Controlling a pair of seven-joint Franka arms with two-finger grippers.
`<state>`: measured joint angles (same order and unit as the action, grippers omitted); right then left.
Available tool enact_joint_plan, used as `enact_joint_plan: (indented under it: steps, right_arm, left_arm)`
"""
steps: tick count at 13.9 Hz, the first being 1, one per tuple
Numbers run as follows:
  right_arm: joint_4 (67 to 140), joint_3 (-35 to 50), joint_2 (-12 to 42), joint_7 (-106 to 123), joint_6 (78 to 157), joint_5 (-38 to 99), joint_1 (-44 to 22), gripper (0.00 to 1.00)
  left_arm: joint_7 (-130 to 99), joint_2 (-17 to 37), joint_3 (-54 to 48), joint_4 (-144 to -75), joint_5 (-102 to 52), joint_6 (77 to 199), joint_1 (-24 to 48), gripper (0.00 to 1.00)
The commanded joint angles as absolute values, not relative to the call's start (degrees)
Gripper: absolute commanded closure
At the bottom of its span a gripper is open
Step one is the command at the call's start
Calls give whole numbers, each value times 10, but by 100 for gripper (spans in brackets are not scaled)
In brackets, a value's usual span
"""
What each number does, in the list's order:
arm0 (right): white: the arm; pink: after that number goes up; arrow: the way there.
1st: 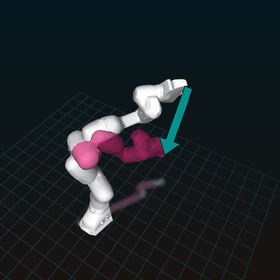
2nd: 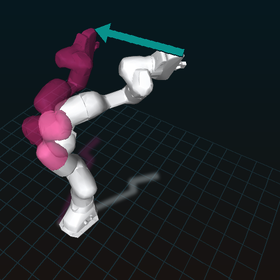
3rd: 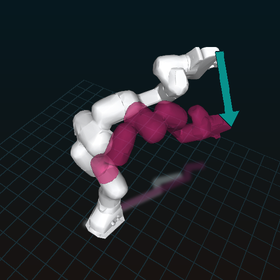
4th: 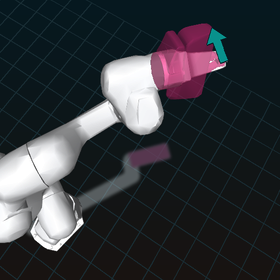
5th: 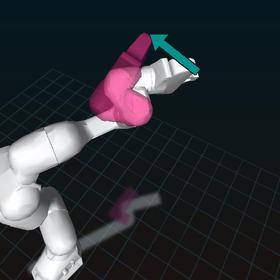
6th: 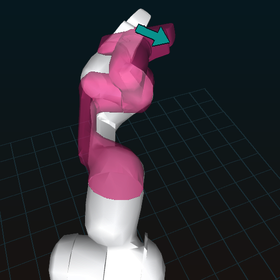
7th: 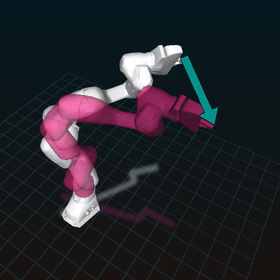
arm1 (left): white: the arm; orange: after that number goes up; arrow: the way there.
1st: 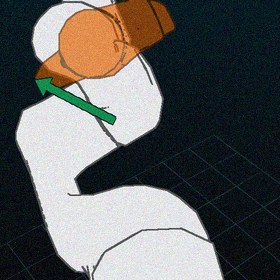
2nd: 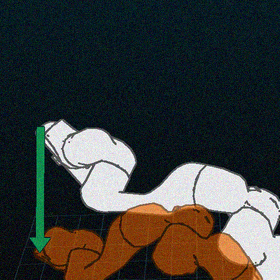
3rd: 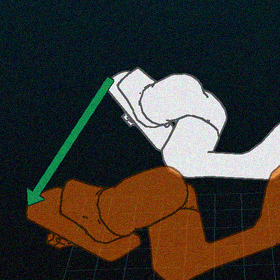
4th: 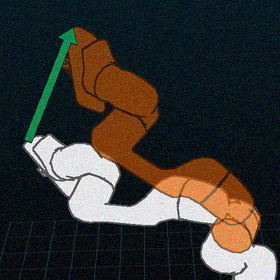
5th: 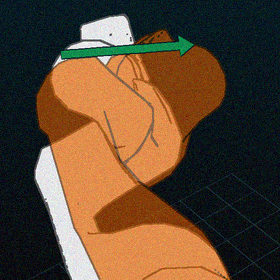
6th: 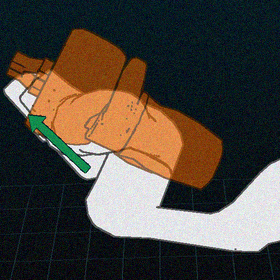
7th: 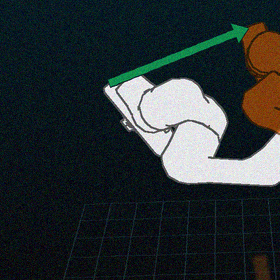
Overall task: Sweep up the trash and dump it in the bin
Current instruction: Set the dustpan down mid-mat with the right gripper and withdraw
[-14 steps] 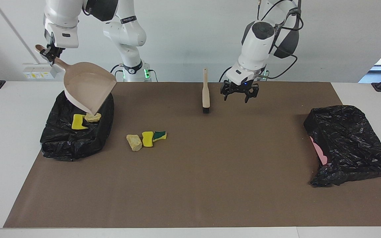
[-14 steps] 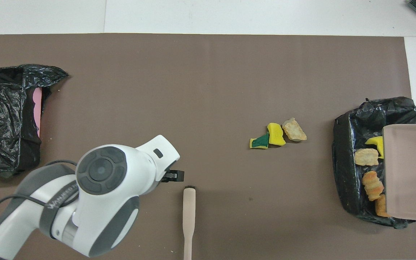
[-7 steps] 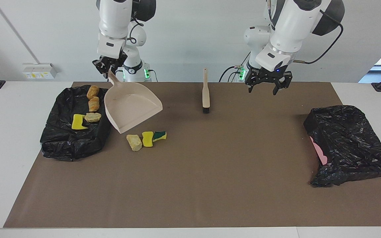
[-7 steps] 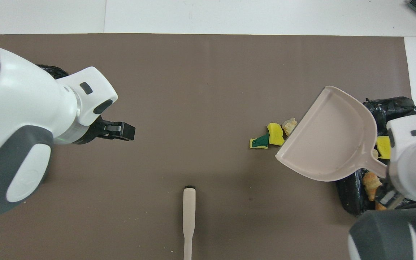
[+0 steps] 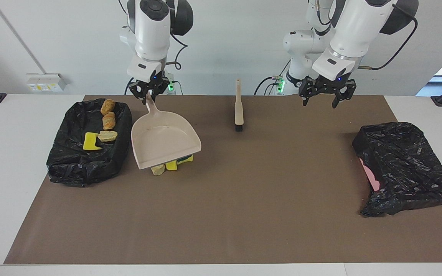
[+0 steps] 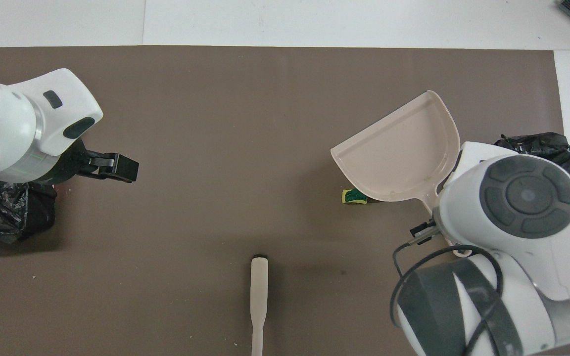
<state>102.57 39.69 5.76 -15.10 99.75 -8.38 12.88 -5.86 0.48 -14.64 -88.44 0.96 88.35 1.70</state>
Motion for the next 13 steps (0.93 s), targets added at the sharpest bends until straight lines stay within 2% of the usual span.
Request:
enact_joint_plan:
  steps: [1,4,8,13]
  right_arm:
    - [880,398,204,-259,983,-114,80,100]
    - [813,397,292,-348,989,-169,14,100]
    - [732,392,387,-403,1019,-184,-38,100]
    - [744,391,411,-417,1044,-187,-55,100]
  left_arm:
    - [-49,8,-148,-868,20,874,13,0]
    - [-48,8,-147,-868,20,875,11,0]
    - [-47,8,-147,-868,21,877,-1,0]
    - [-49,10,-148,-868,21,877,-3,0]
